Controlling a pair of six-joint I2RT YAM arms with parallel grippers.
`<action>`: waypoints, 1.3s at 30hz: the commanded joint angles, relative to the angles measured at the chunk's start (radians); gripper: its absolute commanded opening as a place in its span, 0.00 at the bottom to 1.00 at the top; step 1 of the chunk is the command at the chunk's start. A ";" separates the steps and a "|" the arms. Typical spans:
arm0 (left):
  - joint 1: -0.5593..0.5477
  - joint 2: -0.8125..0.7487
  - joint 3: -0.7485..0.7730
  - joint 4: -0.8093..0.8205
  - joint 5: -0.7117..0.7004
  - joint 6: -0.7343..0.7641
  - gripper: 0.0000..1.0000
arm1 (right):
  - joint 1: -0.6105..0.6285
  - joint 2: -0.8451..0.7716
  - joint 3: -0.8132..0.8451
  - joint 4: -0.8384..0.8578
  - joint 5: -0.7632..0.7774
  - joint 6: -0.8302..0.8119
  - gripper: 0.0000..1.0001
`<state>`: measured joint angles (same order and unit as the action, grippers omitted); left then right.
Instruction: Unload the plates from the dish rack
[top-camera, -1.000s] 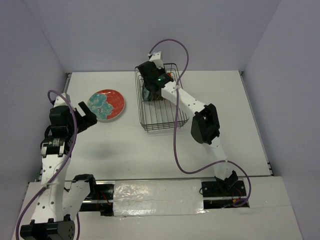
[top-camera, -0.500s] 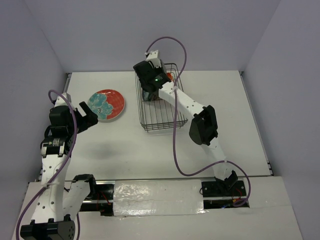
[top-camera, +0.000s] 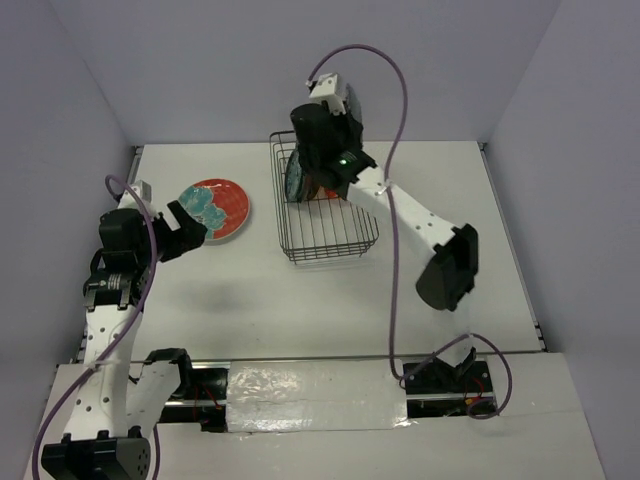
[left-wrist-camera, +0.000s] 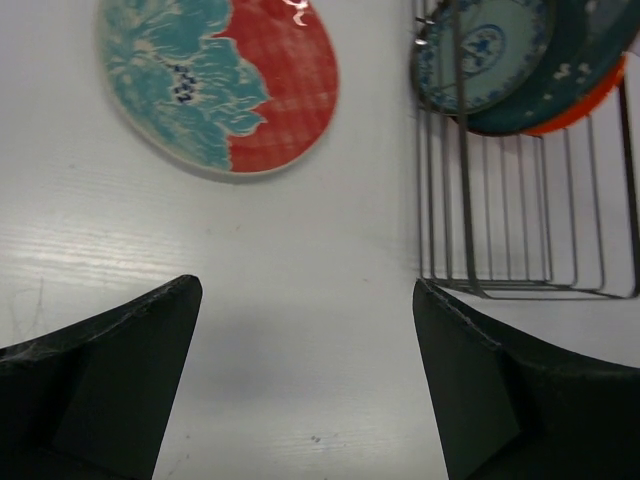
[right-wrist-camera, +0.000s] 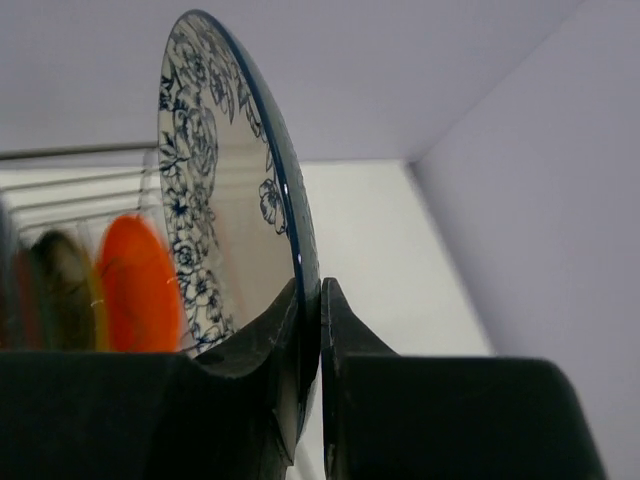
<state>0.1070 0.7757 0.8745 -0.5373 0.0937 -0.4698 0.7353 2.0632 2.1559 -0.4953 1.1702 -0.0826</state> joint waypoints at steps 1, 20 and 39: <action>0.003 0.028 0.004 0.123 0.246 0.017 1.00 | 0.029 -0.317 -0.213 0.725 0.259 -0.519 0.00; -0.222 0.132 0.179 0.470 0.560 -0.164 1.00 | -0.032 -0.792 -0.348 -0.058 -0.945 0.311 0.00; -0.224 0.165 0.218 0.151 0.440 0.097 0.87 | -0.120 -0.750 -0.677 0.388 -1.675 0.526 0.00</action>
<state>-0.1131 0.9459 1.0676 -0.3546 0.5621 -0.4290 0.6353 1.3449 1.4567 -0.3588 -0.4339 0.3679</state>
